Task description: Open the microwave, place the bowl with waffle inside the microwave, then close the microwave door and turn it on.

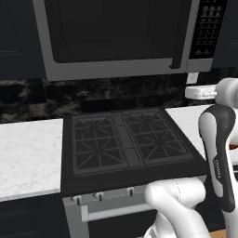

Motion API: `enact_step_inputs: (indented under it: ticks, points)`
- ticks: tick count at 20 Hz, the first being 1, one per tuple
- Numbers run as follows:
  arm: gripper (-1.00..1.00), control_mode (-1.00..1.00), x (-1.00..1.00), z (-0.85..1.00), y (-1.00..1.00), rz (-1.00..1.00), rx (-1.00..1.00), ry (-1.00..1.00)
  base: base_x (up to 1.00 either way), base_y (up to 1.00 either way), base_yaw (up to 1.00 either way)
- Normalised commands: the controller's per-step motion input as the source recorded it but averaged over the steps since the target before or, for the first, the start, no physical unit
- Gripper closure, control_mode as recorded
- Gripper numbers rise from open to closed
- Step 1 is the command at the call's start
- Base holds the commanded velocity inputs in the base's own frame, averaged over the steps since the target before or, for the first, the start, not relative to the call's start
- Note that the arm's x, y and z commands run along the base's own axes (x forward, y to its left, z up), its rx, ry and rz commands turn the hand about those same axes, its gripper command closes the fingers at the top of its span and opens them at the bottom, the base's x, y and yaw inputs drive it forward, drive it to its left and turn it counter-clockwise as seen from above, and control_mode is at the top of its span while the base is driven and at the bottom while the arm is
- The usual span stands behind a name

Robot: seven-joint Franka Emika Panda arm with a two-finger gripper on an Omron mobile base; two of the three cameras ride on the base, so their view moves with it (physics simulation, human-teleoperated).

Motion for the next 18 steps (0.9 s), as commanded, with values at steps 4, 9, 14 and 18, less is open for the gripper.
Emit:
enact_step_inputs:
  ticks: [4,9,14,18]
  points:
    - [-1.0,-1.0,0.0,0.61,-0.14,0.0,0.01,0.0,0.0,0.0,0.0]
    - [-1.0,-1.0,0.0,0.53,-0.19,0.0,0.01,0.03,0.0,0.0,0.0]
    - [-1.0,-1.0,0.0,0.27,-0.12,0.0,0.0,0.06,0.0,0.0,0.0]
    - [-1.0,-1.0,0.0,0.09,0.0,0.0,0.0,0.0,0.0,0.0,0.0]
